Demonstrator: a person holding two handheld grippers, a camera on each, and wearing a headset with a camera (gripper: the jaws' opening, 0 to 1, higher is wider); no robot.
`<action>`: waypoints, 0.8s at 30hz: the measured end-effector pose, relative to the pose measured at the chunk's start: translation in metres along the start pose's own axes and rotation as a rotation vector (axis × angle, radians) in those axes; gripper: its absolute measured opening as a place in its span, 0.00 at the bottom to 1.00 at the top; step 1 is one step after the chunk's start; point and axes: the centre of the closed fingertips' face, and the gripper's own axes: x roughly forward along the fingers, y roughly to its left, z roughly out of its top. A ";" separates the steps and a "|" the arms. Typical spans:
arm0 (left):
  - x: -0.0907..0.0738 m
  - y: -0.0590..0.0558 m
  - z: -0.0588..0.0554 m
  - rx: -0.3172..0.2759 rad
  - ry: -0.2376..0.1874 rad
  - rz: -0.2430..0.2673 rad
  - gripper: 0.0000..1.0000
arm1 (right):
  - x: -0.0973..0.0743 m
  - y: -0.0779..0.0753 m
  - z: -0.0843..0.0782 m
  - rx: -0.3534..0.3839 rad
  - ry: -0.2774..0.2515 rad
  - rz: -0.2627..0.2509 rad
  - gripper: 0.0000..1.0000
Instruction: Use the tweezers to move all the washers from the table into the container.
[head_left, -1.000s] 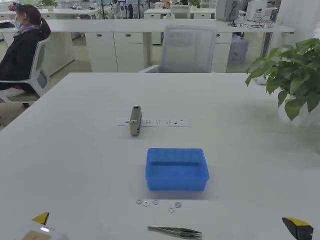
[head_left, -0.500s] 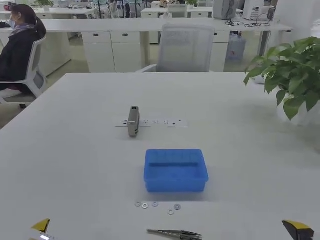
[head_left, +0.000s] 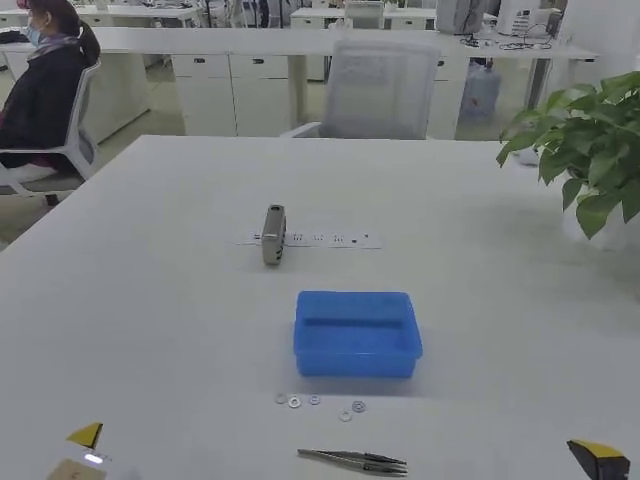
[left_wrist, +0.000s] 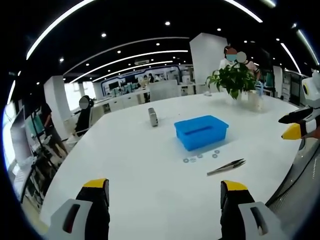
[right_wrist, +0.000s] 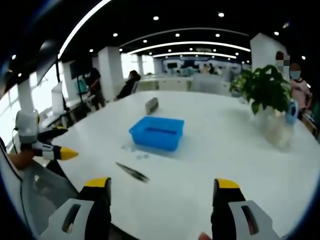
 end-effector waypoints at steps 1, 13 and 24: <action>0.000 0.000 0.000 0.000 0.002 0.000 0.94 | 0.000 0.000 0.000 0.000 -0.001 -0.001 0.82; 0.001 -0.002 -0.001 0.009 0.006 -0.010 0.95 | -0.001 -0.005 0.001 0.003 -0.017 -0.007 0.82; 0.002 -0.011 0.000 0.037 0.046 -0.056 0.88 | 0.000 -0.003 0.000 0.011 -0.009 0.006 0.81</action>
